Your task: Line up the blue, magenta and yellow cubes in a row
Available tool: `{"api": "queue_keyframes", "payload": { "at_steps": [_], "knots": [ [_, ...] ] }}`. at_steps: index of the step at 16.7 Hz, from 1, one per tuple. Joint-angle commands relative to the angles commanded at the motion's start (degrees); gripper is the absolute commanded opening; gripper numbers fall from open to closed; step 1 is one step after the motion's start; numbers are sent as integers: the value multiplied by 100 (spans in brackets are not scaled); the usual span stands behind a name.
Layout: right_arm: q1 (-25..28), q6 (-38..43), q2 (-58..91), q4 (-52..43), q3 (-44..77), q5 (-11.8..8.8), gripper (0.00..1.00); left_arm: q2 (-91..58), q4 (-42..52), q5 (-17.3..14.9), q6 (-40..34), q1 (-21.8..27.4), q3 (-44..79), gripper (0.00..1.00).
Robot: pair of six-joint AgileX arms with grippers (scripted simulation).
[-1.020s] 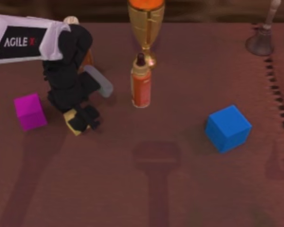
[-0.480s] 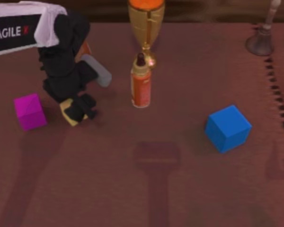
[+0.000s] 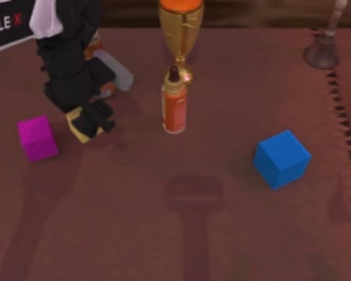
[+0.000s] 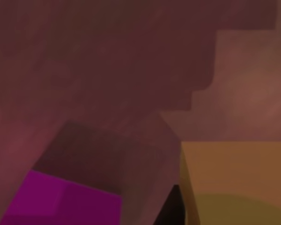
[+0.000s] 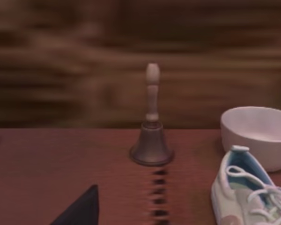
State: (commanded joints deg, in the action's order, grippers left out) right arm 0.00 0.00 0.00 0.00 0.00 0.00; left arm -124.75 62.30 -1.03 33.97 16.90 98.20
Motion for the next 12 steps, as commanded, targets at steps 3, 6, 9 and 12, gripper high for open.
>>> {"api": "queue_keyframes", "payload": {
  "at_steps": [3,6,9,12],
  "knots": [
    [0,0,0,0,0,0,100,-67,66,1,31,216,139,0],
    [0,0,0,0,0,0,100,-257,266,5,82,933,534,0],
    [0,0,0,0,0,0,100,-492,537,5,116,1898,1018,0],
    [0,0,0,0,0,0,100,-717,808,2,157,2929,1495,0]
  ]
}}
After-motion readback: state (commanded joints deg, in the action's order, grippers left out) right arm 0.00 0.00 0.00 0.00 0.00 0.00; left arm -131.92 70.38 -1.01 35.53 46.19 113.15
